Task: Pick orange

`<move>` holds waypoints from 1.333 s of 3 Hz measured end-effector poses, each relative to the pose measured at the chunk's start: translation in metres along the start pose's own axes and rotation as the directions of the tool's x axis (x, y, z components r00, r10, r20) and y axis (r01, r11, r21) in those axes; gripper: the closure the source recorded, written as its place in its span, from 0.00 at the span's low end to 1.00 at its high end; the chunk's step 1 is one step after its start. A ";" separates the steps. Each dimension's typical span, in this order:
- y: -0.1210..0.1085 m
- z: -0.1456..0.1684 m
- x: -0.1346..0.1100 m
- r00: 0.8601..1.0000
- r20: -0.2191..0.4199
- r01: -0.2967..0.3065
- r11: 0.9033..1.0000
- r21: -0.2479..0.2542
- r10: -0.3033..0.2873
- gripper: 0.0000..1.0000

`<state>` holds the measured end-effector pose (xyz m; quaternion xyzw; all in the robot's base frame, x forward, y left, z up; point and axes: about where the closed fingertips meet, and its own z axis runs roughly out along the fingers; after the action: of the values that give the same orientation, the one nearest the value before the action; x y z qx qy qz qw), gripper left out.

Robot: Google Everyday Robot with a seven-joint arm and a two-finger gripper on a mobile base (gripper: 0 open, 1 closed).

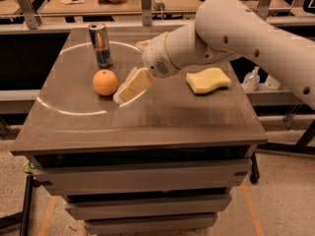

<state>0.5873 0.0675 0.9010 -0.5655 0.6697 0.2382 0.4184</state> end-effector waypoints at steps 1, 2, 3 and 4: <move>-0.018 0.020 0.006 1.000 0.010 -0.017 1.000 0.002 0.017 0.00; -0.024 0.044 0.003 0.999 0.029 -0.017 0.999 -0.046 0.018 0.00; -0.025 0.068 -0.002 0.999 0.045 -0.010 0.995 -0.101 0.014 0.00; -0.023 0.087 -0.003 0.999 0.053 -0.005 0.989 -0.150 0.013 0.00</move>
Offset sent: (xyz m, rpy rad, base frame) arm 0.0547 0.0458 -0.0343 0.0578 0.0599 0.0800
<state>0.6345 0.1324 0.8606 -0.5857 0.6410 0.3049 0.3913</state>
